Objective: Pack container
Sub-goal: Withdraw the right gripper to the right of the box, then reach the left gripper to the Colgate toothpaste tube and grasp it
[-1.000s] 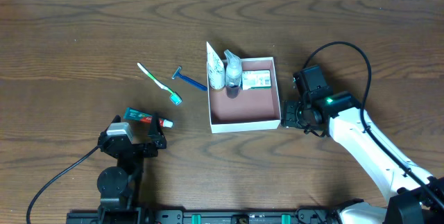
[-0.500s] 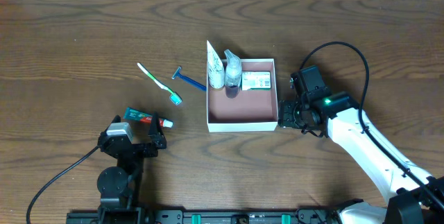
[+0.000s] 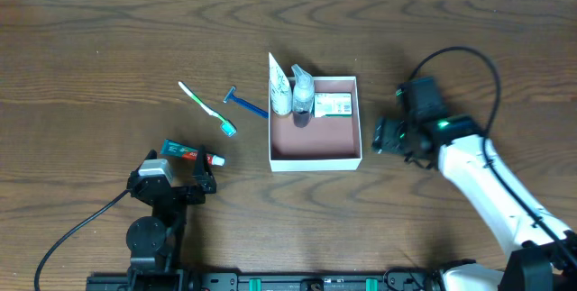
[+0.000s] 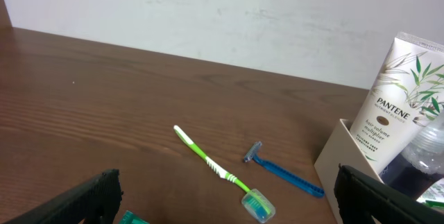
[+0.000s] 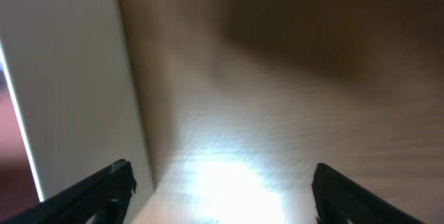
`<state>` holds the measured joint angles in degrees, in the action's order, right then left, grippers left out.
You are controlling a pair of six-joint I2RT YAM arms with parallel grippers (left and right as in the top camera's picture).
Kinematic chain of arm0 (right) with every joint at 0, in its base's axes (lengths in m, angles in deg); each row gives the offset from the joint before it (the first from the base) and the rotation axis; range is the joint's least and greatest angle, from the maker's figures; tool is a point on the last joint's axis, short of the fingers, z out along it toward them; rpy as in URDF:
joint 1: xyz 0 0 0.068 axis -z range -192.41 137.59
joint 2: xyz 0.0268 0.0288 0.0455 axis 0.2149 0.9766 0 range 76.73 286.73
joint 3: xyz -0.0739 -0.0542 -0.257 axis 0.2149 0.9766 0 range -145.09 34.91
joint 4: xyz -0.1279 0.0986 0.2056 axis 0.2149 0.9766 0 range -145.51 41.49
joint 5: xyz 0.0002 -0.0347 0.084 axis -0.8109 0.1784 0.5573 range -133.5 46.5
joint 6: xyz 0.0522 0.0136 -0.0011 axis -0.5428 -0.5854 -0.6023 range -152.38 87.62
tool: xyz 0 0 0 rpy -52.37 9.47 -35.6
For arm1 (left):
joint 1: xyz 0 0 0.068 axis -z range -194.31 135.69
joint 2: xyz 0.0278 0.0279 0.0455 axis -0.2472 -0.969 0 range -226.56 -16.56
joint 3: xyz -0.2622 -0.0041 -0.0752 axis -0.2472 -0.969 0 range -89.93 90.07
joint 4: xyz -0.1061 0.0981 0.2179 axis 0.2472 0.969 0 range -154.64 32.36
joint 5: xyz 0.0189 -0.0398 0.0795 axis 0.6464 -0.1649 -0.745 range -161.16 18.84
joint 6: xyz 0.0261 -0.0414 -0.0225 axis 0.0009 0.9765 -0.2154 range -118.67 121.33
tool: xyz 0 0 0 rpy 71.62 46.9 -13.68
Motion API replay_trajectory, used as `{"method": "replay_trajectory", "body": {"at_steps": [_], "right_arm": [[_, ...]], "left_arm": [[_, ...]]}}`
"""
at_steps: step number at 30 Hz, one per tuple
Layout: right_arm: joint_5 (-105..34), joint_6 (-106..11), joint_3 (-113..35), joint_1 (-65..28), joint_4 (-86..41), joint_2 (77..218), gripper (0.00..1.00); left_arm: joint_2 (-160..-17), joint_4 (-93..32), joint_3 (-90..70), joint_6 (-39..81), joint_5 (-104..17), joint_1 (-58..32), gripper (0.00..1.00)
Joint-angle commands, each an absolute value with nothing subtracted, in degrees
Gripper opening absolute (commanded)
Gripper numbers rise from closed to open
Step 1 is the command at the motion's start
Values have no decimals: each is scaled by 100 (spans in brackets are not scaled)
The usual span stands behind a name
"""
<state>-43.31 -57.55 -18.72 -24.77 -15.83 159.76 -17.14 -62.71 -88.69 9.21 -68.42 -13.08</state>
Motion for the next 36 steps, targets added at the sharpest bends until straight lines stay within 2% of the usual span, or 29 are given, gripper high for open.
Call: {"method": "replay_trajectory", "body": {"at_steps": [1,11,16,20,25,32,36], "right_arm": [[-4465,-5438,-2471,-1896,-1605,15956,99],[-4239,-5047,-4263,-718,-1035,15956,99],[-4239,-5051,-4580,-379,-925,15956,99],[-4242,-5053,-4562,-298,-855,15961,99],[-4239,-5053,-4562,-304,-809,15961,99],[-4242,-5053,-4562,-304,-809,15961,99],[-4239,-5053,-4562,-304,-809,15961,99]], "left_arm": [[-1690,-6063,-8970,912,-6949,-1334,98],[-1690,-6105,-8970,891,-6958,-1334,98],[-1690,-6057,-8806,869,-5871,-1334,98],[-1882,-5600,-8198,891,-5707,-1334,98],[-2920,-4736,-6891,842,-5751,-1334,98],[-5388,-2959,-4469,700,-5821,-1334,98],[-6489,-2087,-3160,703,-5161,-1334,98]]}}
